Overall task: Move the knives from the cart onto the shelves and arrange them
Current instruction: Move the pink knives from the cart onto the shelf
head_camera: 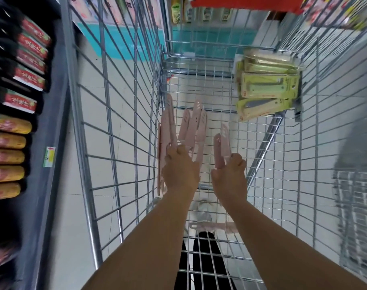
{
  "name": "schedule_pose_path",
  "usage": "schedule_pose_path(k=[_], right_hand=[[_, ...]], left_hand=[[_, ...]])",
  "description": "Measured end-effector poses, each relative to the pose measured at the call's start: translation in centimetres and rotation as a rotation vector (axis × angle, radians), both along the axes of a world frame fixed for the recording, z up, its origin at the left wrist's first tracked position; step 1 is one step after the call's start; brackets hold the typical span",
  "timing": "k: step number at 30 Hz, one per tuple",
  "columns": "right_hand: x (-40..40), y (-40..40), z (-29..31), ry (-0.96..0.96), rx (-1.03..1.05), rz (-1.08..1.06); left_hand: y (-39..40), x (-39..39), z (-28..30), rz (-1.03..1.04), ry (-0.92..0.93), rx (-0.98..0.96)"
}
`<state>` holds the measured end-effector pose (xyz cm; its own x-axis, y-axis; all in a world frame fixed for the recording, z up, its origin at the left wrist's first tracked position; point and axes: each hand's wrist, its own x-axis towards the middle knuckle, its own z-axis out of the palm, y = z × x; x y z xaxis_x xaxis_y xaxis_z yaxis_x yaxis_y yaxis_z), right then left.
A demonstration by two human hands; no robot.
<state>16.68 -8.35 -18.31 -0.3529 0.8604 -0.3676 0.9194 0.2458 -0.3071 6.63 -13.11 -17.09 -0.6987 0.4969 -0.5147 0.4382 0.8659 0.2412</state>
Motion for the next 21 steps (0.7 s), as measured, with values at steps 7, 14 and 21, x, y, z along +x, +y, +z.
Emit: schedule_pose_path(k=[7, 14, 21], right_hand=[[1.4, -0.3, -0.6, -0.027, -0.1, -0.141], [1.5, 0.6, -0.4, -0.098, -0.099, -0.103], [2.0, 1.5, 0.7, -0.118, -0.172, -0.095]], left_hand=[[1.3, 1.4, -0.9, -0.125, 0.05, -0.015], [1.7, 1.9, -0.6, -0.136, 0.079, -0.092], [1.0, 1.8, 0.8, -0.084, -0.008, -0.17]])
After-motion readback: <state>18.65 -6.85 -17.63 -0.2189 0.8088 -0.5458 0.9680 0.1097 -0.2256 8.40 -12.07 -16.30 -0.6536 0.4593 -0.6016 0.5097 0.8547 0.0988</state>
